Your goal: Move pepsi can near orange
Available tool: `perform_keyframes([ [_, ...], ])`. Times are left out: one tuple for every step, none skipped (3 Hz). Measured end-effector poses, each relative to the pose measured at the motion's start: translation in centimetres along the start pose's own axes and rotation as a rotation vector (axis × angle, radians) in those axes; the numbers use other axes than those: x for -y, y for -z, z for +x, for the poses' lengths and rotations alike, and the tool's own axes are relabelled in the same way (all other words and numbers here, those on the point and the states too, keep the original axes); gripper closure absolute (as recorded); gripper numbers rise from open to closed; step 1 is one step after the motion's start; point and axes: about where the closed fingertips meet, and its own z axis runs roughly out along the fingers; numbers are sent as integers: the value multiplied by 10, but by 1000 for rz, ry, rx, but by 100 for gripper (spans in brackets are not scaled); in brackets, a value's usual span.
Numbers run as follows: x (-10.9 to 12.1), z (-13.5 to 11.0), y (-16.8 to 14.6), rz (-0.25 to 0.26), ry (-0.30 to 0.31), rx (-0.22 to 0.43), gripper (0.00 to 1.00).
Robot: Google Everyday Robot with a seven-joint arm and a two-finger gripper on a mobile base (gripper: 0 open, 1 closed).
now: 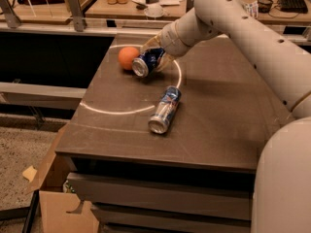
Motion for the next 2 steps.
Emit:
perform_keyframes([
  [0, 1, -2, -17, 10, -9, 12],
  [0, 1, -3, -33, 20, -17, 0],
])
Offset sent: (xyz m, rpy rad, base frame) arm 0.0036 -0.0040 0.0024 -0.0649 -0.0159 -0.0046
